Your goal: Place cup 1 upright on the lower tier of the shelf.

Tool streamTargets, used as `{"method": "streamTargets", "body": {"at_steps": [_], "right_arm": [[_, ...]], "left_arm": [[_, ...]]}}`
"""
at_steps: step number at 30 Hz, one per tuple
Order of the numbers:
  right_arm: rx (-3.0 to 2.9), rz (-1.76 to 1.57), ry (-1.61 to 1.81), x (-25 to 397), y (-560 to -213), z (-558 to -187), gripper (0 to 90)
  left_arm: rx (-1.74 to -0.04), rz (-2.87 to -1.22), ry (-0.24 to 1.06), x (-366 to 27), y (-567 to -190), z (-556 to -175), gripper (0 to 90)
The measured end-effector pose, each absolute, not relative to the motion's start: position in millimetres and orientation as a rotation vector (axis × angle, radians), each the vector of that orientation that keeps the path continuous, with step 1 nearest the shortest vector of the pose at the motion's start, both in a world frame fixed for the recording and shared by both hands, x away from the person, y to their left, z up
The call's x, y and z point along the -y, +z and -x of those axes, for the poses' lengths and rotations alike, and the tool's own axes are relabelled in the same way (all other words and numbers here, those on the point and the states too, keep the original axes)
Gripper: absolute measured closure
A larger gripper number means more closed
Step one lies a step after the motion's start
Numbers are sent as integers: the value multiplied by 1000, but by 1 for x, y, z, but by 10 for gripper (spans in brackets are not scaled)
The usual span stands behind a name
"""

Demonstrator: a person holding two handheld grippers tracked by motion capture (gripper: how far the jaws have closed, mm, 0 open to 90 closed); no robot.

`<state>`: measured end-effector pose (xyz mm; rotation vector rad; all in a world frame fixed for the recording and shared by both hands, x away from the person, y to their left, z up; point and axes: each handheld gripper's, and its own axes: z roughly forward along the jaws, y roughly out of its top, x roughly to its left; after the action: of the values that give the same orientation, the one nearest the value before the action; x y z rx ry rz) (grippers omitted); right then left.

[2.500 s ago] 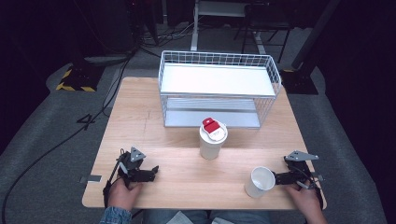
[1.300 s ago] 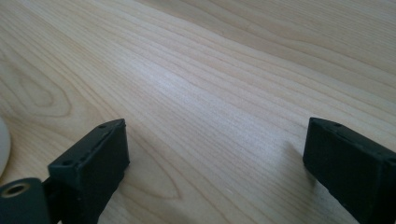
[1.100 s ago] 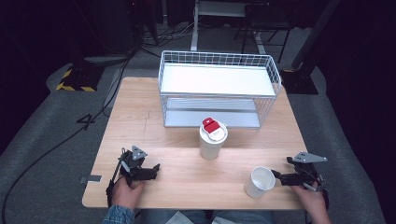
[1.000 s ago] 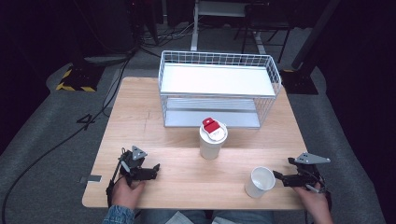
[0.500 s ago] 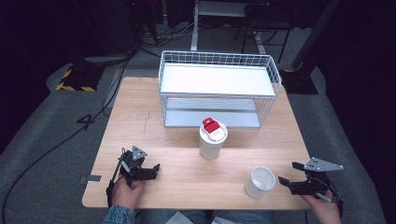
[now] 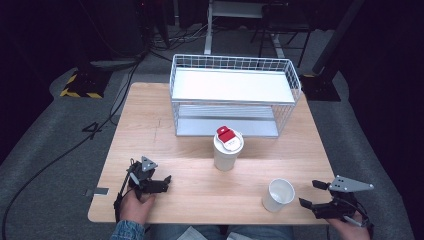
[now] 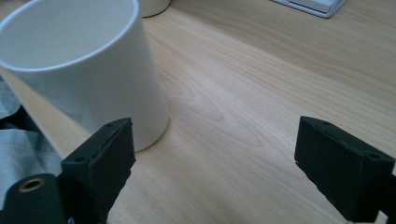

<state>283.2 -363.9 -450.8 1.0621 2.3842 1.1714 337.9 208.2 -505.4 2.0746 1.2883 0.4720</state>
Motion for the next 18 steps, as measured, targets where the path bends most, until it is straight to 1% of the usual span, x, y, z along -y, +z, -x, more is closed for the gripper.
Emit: {"method": "streamTargets", "body": {"at_steps": [8, 18], "right_arm": [[-2432, -962, 1190, 352, -441, -265, 130], [-2479, -886, 1221, 334, -441, -263, 127]], "left_arm": [[-1289, -2074, 472, -208, -505, -338, 86], [-1289, -2074, 472, -208, -505, -338, 86]]}}
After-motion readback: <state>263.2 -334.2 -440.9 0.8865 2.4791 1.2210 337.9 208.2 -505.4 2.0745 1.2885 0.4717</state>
